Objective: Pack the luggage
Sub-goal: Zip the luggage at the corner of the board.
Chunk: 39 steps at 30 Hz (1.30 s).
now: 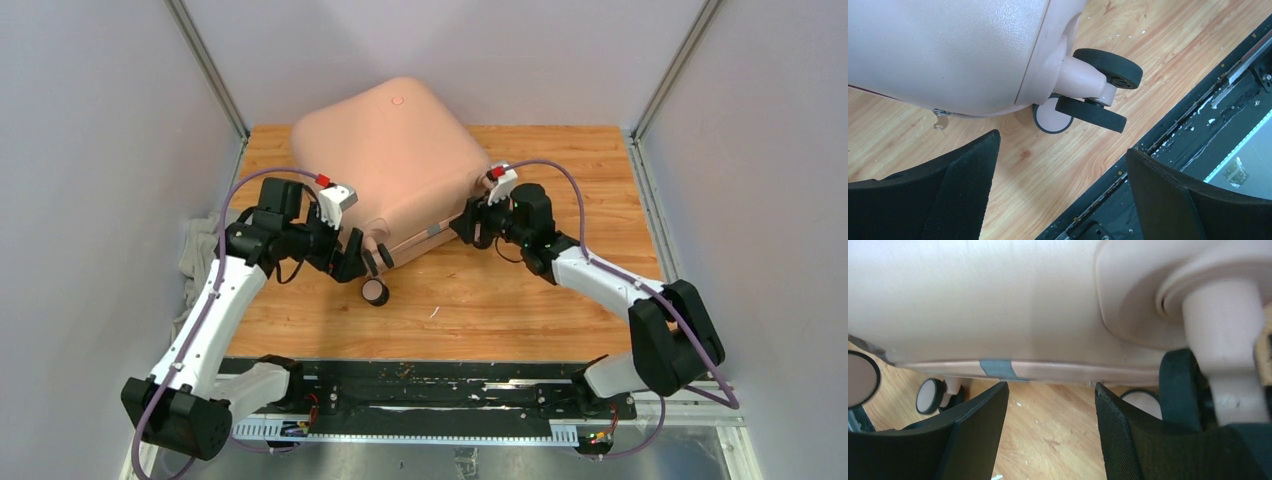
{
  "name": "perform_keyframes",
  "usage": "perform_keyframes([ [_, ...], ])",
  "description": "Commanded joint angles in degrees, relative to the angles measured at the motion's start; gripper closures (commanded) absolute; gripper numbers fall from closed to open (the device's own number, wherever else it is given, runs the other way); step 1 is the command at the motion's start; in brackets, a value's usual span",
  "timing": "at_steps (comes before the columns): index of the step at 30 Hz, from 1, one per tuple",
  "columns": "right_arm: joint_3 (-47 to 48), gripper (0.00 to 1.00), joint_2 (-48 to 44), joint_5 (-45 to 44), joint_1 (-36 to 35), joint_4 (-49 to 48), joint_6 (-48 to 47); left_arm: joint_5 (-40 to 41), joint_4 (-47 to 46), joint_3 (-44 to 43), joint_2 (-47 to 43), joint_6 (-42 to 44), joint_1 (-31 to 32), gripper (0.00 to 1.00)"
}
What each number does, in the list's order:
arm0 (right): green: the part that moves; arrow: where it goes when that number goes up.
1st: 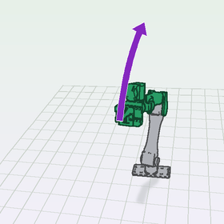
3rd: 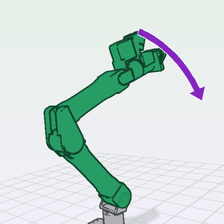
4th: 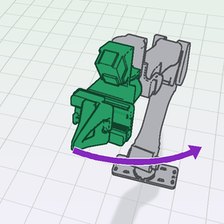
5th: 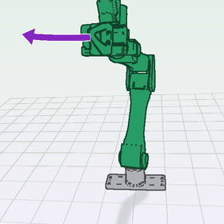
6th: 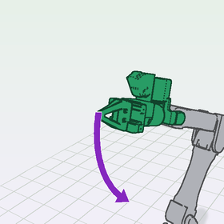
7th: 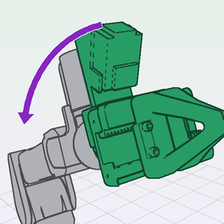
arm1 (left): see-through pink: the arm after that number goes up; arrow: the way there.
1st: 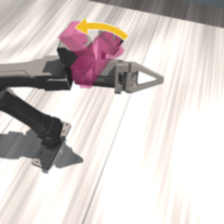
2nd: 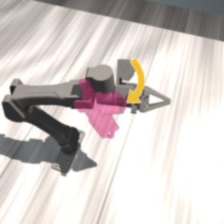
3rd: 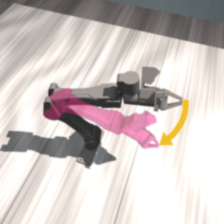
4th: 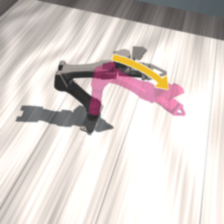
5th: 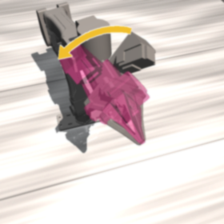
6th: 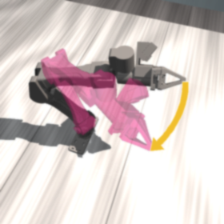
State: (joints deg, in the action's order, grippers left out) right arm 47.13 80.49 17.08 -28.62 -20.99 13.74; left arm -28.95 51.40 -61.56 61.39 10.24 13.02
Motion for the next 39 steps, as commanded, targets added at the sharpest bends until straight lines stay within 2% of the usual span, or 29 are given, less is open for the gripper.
perform_keyframes([
  [1,-6.09,0.32,-2.25,1.03,1.56,-2.86,0.94,-0.67,0.98,-3.04,-3.73,4.98,0.43,0.00],
  [6,-9.72,0.38,-1.65,1.68,1.74,-6.62,1.00,-0.31,7.84,-7.23,-5.99,19.14,0.43,0.00],
  [13,-6.22,0.40,3.27,4.07,4.11,-9.15,-1.18,5.18,8.68,-5.33,-6.80,44.61,2.32,0.00],
  [16,-6.07,0.40,5.09,5.53,5.11,-12.59,-1.26,7.92,8.72,-5.78,-4.41,52.70,6.53,0.00],
  [22,-7.08,0.43,8.28,8.45,5.33,-21.90,1.21,20.67,8.81,-6.95,2.55,64.75,22.13,0.00],
  [26,-8.50,0.45,9.78,9.20,5.33,-26.77,3.14,26.51,8.72,-6.91,5.29,74.27,27.85,0.00],
  [31,-9.15,0.46,10.78,9.88,5.38,-27.92,3.38,28.85,8.63,-9.69,9.23,80.15,31.68,0.00],
  [38,-9.14,0.49,11.18,12.06,6.91,-29.10,4.61,32.48,8.61,-12.54,15.54,83.37,35.24,0.00],
  [39,-9.72,0.50,11.49,13.57,7.94,-30.92,5.67,35.34,8.72,-12.91,18.05,84.26,35.69,0.07],
])
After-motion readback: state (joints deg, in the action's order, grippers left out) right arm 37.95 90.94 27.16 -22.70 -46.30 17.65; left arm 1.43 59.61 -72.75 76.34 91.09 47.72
